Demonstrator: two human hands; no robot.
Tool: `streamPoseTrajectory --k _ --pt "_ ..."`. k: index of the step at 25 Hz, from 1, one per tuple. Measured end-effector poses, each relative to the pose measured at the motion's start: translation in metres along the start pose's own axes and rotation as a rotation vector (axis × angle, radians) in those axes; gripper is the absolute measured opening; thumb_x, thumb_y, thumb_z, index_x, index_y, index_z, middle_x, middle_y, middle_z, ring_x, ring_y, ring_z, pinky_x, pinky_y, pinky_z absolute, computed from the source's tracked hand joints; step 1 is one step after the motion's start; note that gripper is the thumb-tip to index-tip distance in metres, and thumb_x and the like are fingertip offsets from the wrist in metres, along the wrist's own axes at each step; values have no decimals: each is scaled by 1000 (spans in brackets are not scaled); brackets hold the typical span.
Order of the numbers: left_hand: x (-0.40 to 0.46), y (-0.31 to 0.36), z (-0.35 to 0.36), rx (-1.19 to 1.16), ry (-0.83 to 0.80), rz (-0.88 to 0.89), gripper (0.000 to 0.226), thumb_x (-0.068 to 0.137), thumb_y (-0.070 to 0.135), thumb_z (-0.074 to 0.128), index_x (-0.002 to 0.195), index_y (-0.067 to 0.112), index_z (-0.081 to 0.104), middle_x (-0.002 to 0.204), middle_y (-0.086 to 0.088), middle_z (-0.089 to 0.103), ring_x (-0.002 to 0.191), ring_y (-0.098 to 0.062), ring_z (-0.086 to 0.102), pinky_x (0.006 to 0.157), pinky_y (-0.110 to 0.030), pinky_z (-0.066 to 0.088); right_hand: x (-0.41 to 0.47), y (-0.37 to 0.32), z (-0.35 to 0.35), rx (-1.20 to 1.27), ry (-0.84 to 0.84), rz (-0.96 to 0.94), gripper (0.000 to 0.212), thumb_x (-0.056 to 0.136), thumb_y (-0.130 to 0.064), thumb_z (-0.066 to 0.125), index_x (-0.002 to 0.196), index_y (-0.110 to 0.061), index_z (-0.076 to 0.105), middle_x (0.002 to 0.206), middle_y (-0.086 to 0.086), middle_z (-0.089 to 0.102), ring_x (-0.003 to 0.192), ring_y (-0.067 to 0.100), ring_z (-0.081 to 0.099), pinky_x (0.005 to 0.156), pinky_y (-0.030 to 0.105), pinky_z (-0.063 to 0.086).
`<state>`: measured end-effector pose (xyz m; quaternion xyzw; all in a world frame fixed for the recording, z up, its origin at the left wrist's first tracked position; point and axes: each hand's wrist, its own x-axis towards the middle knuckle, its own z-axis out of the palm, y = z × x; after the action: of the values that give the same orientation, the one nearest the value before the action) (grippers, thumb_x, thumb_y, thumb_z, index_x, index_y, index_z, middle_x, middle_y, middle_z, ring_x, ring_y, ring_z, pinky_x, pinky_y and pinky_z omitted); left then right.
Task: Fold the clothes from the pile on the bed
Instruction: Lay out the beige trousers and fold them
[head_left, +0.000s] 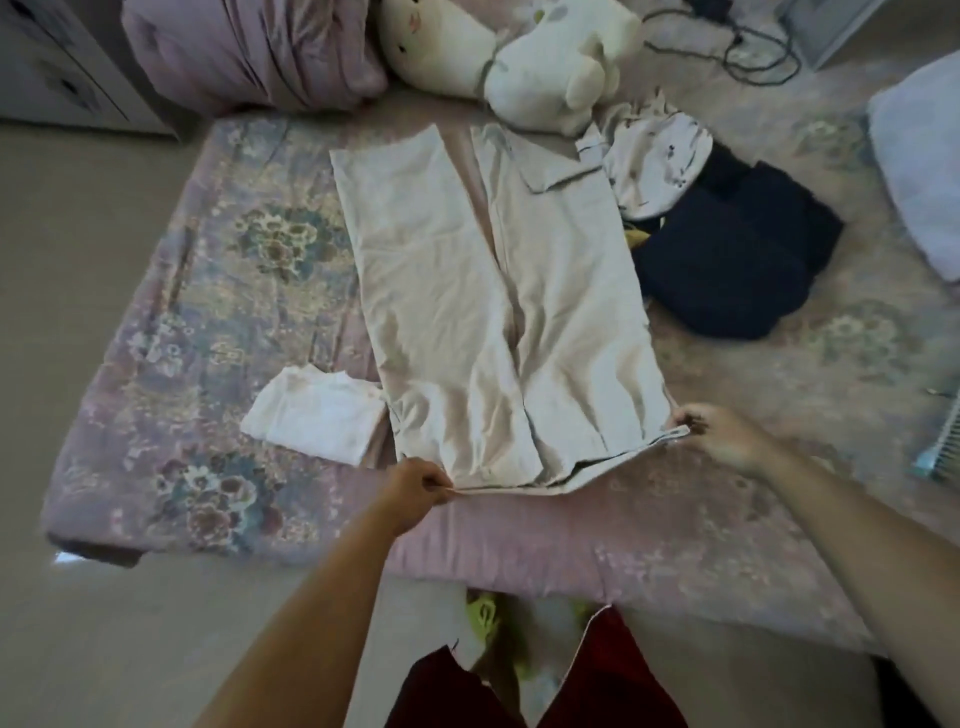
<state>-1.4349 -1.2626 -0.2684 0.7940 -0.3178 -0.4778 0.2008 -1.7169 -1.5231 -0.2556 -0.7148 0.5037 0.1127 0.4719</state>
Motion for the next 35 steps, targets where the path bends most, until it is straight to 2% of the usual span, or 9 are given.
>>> streamPoseTrajectory --k 3,6,11,15,23,25,29,32,35 --pt "5 -28 41 177 -67 -14 24 84 9 67 107 4 67 89 2 54 91 -14 55 74 -10 39 2 40 19 -76 -38 4 32 75 13 68 69 -18 61 77 6 64 75 18 56 71 31 39" --pt "9 -43 75 449 -161 12 52 94 12 49 143 21 35 130 -6 45 125 -22 40 98 -27 36 1 69 32 -206 -89 -3 34 82 13 54 72 -19 56 80 5 61 77 21 52 66 30 34" --pt "14 -30 143 1003 -191 33 78 93 11 47 150 32 -3 142 -8 29 128 -27 35 97 -42 38 12 126 41 -424 -150 2 39 84 10 45 74 -27 44 78 13 54 68 25 46 58 33 24" --pt "26 -36 199 1164 -180 58 80 95 20 44 148 30 -15 139 -9 35 123 -29 41 101 -49 31 19 177 51 -484 -137 -81 29 85 8 48 85 -20 47 81 10 52 71 29 48 58 33 26" --pt "59 -72 291 1115 -198 -124 81 96 20 43 147 28 -19 140 -11 35 126 -30 40 95 -43 38 45 283 94 -494 -104 -229 30 78 15 57 100 -5 59 109 12 62 98 36 59 77 43 46" --pt "67 -76 304 1142 -174 -170 84 93 29 49 149 26 -13 143 -12 33 126 -29 41 96 -46 37 51 294 114 -656 -9 -293 38 72 12 62 106 -5 63 119 13 61 115 39 53 95 48 40" --pt "84 -80 341 1050 320 295 58 80 40 50 127 6 55 113 -11 58 100 -29 57 85 -43 44 44 277 174 -901 310 -515 54 73 -18 62 124 -8 50 135 15 53 133 37 29 106 57 20" --pt "101 -89 364 960 448 448 56 85 20 38 139 5 39 141 -13 48 129 -31 46 103 -51 38 52 251 221 -1012 338 -737 58 86 -22 43 143 -12 33 148 9 40 139 25 27 110 47 25" --pt "120 -100 371 969 454 455 53 91 17 28 143 6 25 147 -13 39 136 -27 38 107 -56 30 75 246 236 -1150 325 -700 62 83 -23 33 144 -12 31 150 5 37 139 20 32 111 41 24"
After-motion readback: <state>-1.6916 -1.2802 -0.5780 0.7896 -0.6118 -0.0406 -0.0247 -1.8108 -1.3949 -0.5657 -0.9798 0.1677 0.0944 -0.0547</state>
